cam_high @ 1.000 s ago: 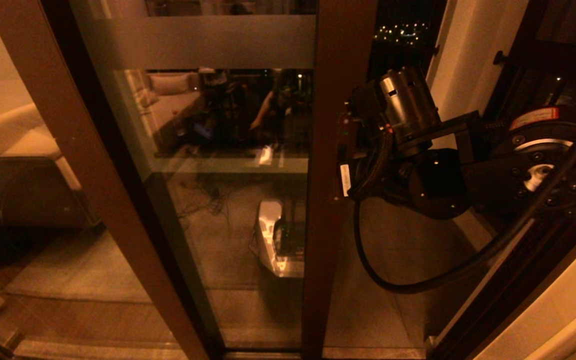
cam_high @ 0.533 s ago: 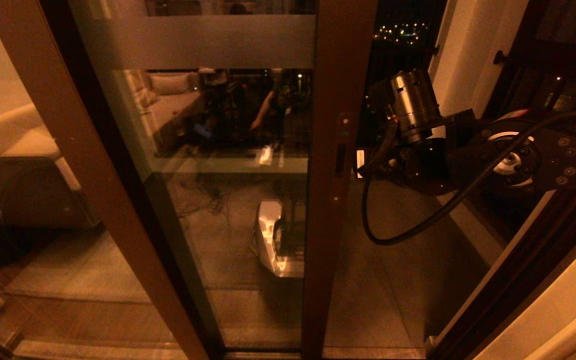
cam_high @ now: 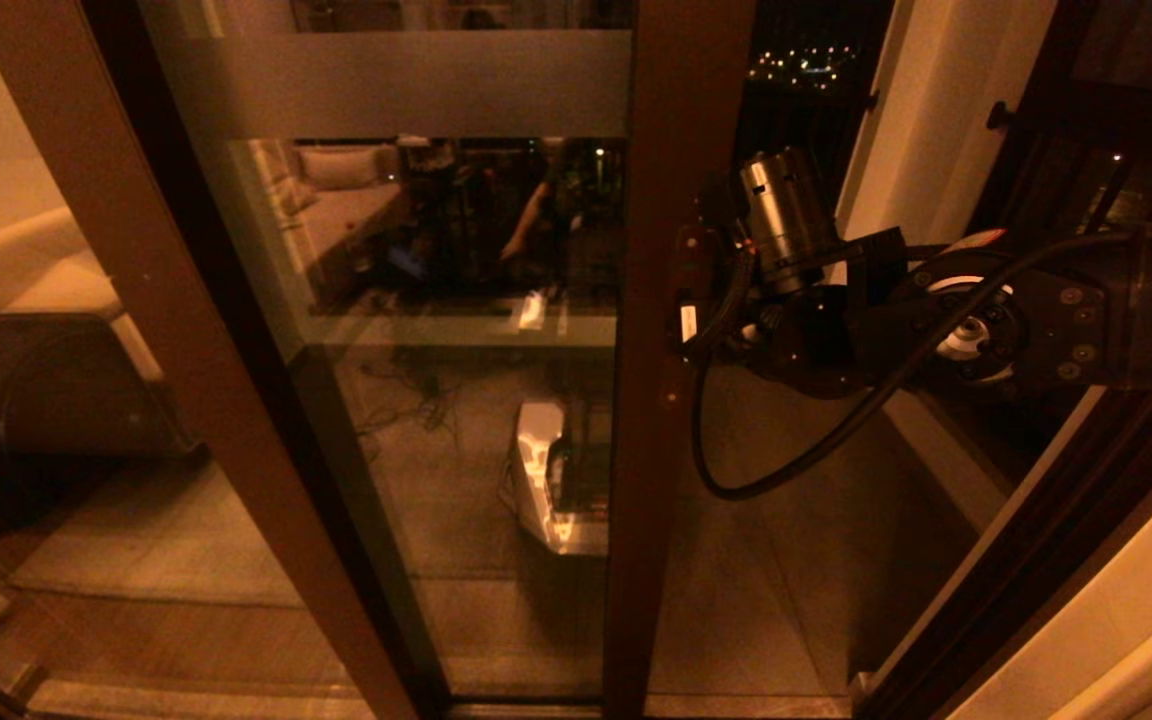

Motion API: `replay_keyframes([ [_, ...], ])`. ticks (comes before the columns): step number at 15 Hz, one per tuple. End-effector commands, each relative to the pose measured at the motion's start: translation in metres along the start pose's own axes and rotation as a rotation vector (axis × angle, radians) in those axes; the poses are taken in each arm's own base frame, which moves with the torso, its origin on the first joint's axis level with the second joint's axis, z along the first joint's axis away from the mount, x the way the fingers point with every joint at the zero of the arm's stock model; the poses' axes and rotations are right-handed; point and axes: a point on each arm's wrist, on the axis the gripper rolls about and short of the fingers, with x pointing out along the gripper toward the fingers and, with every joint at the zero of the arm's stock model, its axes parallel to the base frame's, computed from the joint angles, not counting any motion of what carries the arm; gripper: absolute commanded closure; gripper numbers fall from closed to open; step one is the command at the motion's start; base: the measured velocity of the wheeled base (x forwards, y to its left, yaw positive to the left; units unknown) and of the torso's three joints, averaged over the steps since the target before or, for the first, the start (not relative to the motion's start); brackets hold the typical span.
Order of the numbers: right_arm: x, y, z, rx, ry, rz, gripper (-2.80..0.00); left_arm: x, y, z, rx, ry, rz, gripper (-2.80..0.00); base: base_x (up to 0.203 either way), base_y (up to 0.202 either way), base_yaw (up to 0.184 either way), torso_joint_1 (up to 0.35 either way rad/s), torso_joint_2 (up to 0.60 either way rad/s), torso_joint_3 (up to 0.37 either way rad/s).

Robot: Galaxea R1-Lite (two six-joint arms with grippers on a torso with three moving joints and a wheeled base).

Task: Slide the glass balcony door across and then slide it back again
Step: Close the slid door

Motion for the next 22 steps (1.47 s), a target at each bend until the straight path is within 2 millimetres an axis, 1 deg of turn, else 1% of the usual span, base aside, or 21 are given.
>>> replay_keyframes([
  [1, 0.003, 0.000, 0.000, 0.001, 0.001, -0.008, -2.80, 0.000, 0.000, 0.000, 0.000, 0.001, 0.000, 0.00, 0.000, 0.000, 0.000, 0.000, 0.00, 0.000],
  [6, 0.017, -0.010, -0.001, 0.002, 0.013, -0.049, -2.80, 0.000, 0.000, 0.000, 0.000, 0.000, -0.001, 0.00, 0.000, 0.000, 0.000, 0.000, 0.00, 0.000],
  [10, 0.018, -0.016, 0.001, 0.002, 0.011, -0.061, -2.80, 0.000, 0.000, 0.000, 0.000, 0.001, 0.000, 0.00, 0.000, 0.000, 0.000, 0.000, 0.00, 0.000],
  [13, 0.022, -0.024, 0.002, 0.007, 0.013, -0.083, -2.80, 0.000, 0.000, 0.000, 0.000, 0.001, 0.000, 0.00, 0.000, 0.000, 0.000, 0.000, 0.00, 0.000],
  [18, 0.020, -0.031, 0.002, 0.005, 0.017, -0.095, -2.80, 0.000, 0.000, 0.000, 0.000, 0.001, 0.000, 0.00, 0.000, 0.000, 0.000, 0.000, 0.00, 0.000],
  [22, 0.013, -0.036, 0.005, 0.012, 0.008, -0.095, -2.80, 0.000, 0.000, 0.000, 0.000, 0.001, 0.000, 0.00, 0.000, 0.000, 0.000, 0.000, 0.00, 0.000],
])
